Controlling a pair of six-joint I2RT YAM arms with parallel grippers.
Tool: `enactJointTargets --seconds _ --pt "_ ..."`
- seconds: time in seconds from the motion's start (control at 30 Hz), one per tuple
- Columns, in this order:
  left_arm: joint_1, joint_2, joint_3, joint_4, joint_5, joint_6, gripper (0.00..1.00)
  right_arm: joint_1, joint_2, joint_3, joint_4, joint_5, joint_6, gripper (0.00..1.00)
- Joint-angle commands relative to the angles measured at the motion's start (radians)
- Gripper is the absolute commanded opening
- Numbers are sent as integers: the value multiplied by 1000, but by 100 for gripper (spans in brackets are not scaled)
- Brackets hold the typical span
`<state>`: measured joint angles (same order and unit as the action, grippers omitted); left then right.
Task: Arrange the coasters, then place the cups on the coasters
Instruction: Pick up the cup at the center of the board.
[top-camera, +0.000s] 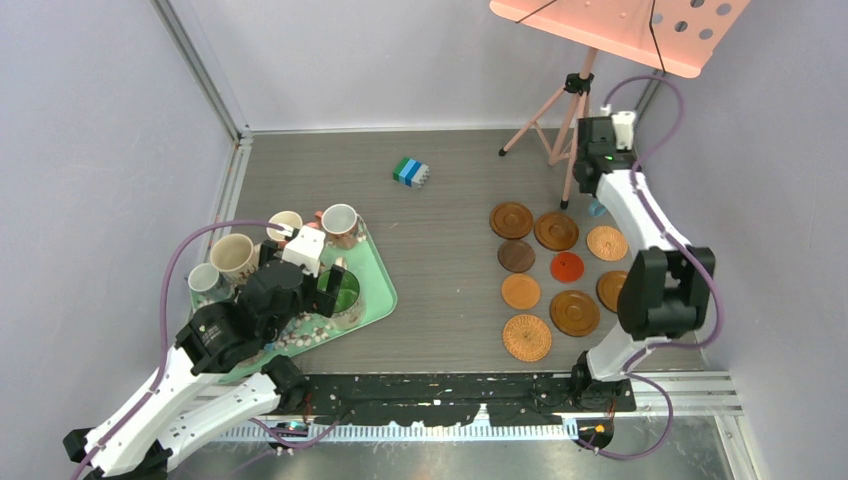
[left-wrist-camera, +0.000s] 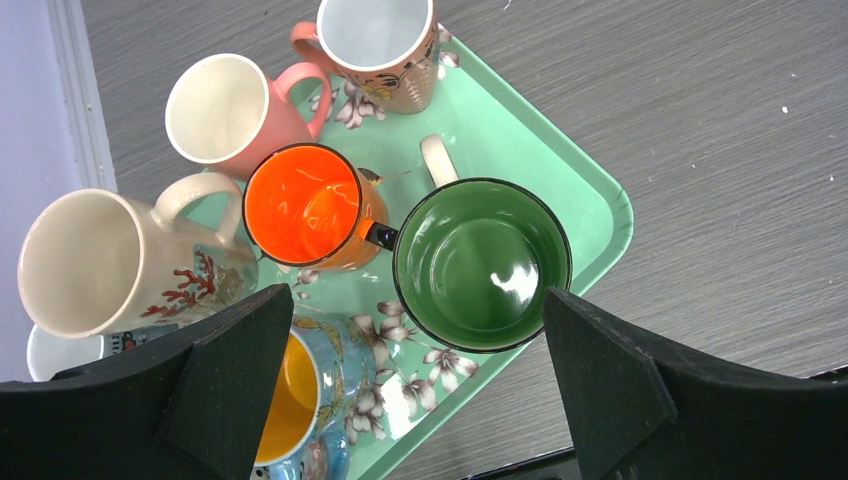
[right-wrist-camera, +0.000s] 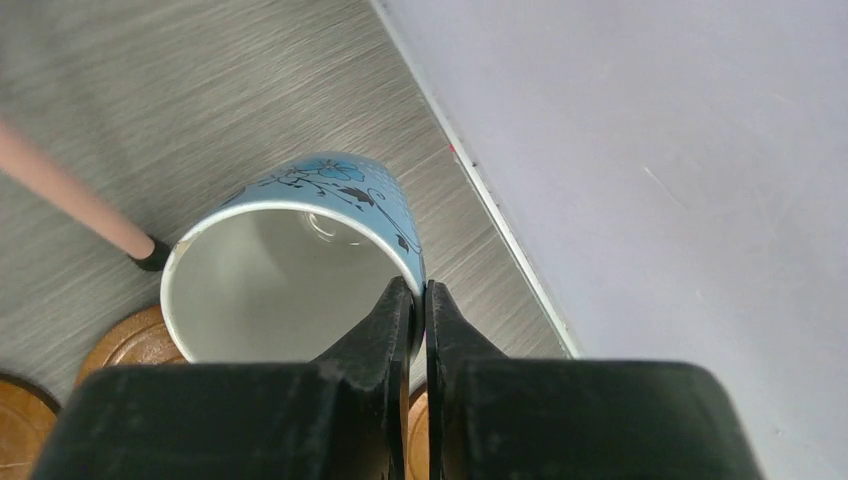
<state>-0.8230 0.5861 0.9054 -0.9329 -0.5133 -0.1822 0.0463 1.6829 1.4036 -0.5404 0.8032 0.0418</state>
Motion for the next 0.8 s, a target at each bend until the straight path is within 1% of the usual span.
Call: enactJointTargets --seconds 0.0,0.03,0.13,0.2,0.3,0.37,0.6,0.7,0.77 --pt "-2 -8 -2 34 -20 -2 99 -93 -177 -32 -24 -80 182 5" --pt "-2 -8 -3 35 -21 -2 100 -106 -196 -44 -26 -100 205 6" --pt "-2 -7 -5 36 -28 -2 100 -170 -288 -101 -38 -186 342 5" --pt "-2 -3 -8 37 -34 -2 99 -207 -320 -122 -54 -240 426 6" --pt "-2 9 -10 40 -46 -1 99 -247 -343 -146 -70 -323 537 5" --pt "-2 22 -10 38 -59 0 100 -265 -339 -150 -92 -333 591 5" --pt "-2 60 -10 39 -114 6 100 -287 -314 -173 -121 -328 641 5" --pt "-2 74 -8 37 -140 8 100 -336 -315 -223 -57 -393 622 5" --pt "-2 82 -7 35 -158 9 100 -365 -308 -238 -45 -420 614 5"
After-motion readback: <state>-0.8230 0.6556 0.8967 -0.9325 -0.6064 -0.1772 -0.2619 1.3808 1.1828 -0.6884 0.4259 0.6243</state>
